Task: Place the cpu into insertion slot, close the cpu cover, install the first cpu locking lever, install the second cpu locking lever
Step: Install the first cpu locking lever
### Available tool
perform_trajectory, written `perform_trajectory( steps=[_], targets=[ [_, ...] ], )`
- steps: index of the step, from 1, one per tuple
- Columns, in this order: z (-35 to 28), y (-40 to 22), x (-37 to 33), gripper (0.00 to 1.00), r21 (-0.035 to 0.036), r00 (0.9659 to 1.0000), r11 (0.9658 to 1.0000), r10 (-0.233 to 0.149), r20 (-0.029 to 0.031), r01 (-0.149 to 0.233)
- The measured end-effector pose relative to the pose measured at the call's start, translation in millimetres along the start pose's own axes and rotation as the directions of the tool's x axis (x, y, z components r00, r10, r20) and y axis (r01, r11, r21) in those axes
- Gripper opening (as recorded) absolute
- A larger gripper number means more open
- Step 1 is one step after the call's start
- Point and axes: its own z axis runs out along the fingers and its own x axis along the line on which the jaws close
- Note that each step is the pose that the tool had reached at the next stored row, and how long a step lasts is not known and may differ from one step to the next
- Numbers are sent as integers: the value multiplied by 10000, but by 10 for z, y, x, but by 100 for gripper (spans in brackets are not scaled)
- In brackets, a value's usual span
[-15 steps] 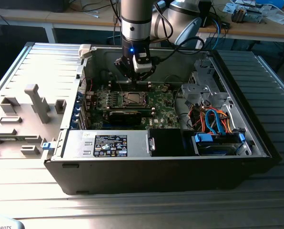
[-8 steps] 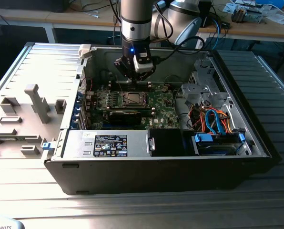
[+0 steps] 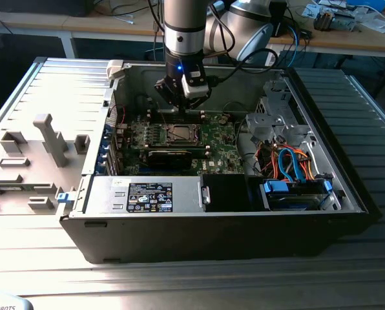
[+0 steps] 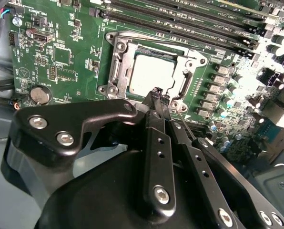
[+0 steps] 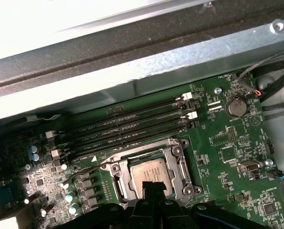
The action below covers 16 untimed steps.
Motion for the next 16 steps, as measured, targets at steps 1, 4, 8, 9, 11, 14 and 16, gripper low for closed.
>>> perform_trajectory(
  steps=[1,4,8,9,11,14,16],
  targets=[
    [0,0,0,11,-1,10000,10000,-23,0,23],
    [0,0,1,11,-3,9999,9999,-104,1,104],
    [0,0,1,11,-5,9998,9998,-216,1,216],
    [0,0,1,11,-5,9997,9997,-249,1,249],
    [0,0,1,11,-6,9995,9995,-309,1,309],
    [0,0,1,11,-8,9991,9991,-418,2,418],
    [0,0,1,11,-9,9989,9989,-461,2,461]
  ],
)
